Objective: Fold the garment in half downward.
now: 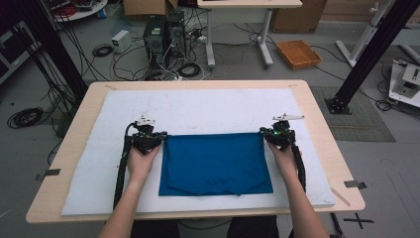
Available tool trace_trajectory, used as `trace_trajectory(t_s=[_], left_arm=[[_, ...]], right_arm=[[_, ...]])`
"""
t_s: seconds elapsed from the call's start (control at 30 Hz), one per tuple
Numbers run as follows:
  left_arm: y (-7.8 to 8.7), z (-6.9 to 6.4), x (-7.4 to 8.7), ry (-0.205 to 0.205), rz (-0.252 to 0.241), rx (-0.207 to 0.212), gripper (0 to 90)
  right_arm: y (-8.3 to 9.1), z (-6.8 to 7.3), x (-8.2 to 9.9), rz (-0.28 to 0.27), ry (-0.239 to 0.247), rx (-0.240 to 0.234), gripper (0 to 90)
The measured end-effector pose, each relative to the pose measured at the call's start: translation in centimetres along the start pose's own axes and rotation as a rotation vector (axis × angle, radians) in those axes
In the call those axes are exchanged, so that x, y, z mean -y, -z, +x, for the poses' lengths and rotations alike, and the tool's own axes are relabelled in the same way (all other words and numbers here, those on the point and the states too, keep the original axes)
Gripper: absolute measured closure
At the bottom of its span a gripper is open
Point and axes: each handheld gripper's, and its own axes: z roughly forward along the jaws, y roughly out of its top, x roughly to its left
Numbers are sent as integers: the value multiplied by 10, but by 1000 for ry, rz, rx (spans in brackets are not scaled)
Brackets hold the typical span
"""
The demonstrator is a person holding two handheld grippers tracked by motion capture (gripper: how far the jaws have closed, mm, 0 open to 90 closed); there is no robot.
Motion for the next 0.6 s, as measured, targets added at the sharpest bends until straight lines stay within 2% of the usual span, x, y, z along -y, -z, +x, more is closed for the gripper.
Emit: trace_trajectory(t_s=[0.1,0.2,0.3,0.37,0.47,0.5,0.6], left_arm=[[-4,2,-1,-5,-5,-8,870],[-5,4,0,12,-9,-8,868],[-4,4,0,3,-10,-28,851],[-3,5,0,11,-15,-45,753],[1,6,-2,15,-24,-50,702],[4,6,-2,8,-30,-52,599],[15,1,-5,-41,-52,-55,481]], right_arm=[[-6,-3,-1,10,4,13,867],[-9,-4,-2,11,-9,10,865],[-8,-4,-2,8,-2,10,846],[-7,-3,-2,10,-1,14,792],[-5,-3,-3,2,-12,20,728],[0,-3,-4,-13,-14,21,646],[10,-3,-5,-45,-16,5,568]])
